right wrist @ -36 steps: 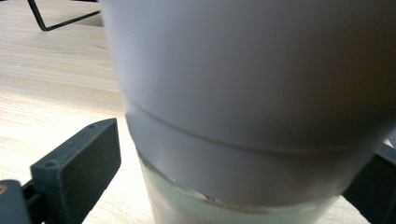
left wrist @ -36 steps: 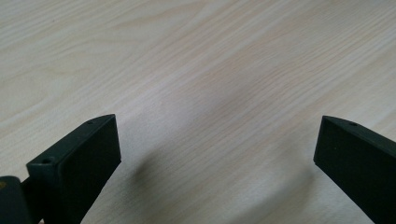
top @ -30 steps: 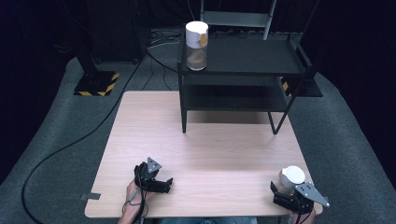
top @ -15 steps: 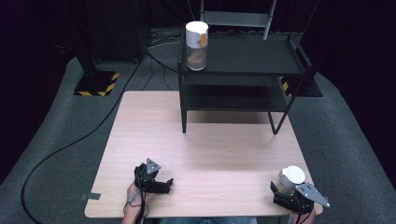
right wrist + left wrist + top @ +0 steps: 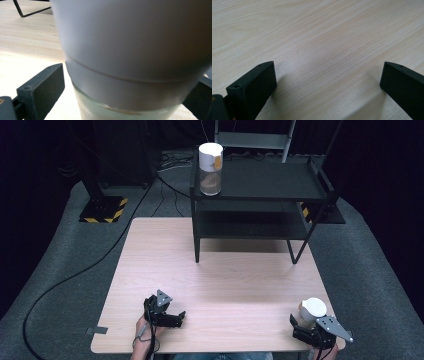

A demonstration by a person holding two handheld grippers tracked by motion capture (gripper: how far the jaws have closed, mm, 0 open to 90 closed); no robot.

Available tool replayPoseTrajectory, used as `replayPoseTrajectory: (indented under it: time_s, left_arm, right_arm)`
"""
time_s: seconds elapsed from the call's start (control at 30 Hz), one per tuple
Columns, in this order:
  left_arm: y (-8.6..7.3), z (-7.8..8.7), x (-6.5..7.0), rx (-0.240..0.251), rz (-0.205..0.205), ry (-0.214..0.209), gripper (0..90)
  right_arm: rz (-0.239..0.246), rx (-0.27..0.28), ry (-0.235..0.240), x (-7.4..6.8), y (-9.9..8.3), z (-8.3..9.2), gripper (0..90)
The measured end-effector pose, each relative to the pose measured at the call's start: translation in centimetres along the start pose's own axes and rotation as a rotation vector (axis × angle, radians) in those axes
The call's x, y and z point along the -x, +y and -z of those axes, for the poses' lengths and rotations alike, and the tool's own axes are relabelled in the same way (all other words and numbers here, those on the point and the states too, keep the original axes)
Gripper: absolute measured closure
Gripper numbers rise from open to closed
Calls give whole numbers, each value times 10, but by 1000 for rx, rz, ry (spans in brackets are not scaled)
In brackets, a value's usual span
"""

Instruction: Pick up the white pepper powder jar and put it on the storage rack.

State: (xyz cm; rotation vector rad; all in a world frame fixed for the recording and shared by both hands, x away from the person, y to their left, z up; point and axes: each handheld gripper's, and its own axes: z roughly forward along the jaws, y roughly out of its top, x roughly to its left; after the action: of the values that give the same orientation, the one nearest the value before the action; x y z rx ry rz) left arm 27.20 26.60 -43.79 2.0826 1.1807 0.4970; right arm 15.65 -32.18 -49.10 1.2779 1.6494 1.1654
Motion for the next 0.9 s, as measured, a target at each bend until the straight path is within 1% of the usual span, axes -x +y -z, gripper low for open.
replayPoseTrajectory:
  time_s: [0.1, 0.3, 0.43, 0.5, 0.6, 0.63, 0.7, 0.73, 0.77, 0.8, 0.83, 0.9]
  left_arm:
    - [0, 0, 0, 1, 1, 0, 2]
    - [0, 0, 0, 0, 3, 0, 2]
    - [0, 0, 0, 1, 3, 1, 3]
    - [0, 0, 0, 1, 3, 1, 2]
    - [0, 0, 1, 1, 4, 3, 3]
    - [0, 0, 1, 1, 4, 3, 3]
    - [0, 0, 1, 1, 4, 3, 3]
    - [0, 0, 1, 1, 5, 3, 3]
    - [0, 0, 1, 1, 5, 3, 3]
    - [0, 0, 1, 1, 5, 3, 3]
    - [0, 0, 1, 1, 5, 3, 3]
    - [0, 0, 1, 1, 5, 3, 3]
  right_arm:
    - [1, -1, 4, 1, 0, 0, 0]
    - [-5, 6, -19, -3, -1, 0, 0]
    - [6, 2, -10, -3, 0, 0, 0]
    - [1, 0, -9, -2, 0, 0, 0]
    - [-2, 8, 6, 1, -1, 1, 8]
    - [-5, 14, 14, 3, -2, 1, 41]
    - [-21, 31, 41, 9, -6, 3, 154]
    - [-28, 41, 53, 12, -8, 4, 235]
    - [-31, 49, 55, 13, -9, 4, 273]
    - [-41, 60, 53, 13, -11, 5, 291]
    - [-41, 58, 58, 14, -11, 5, 294]
    - [-29, 59, 58, 14, -11, 5, 298]
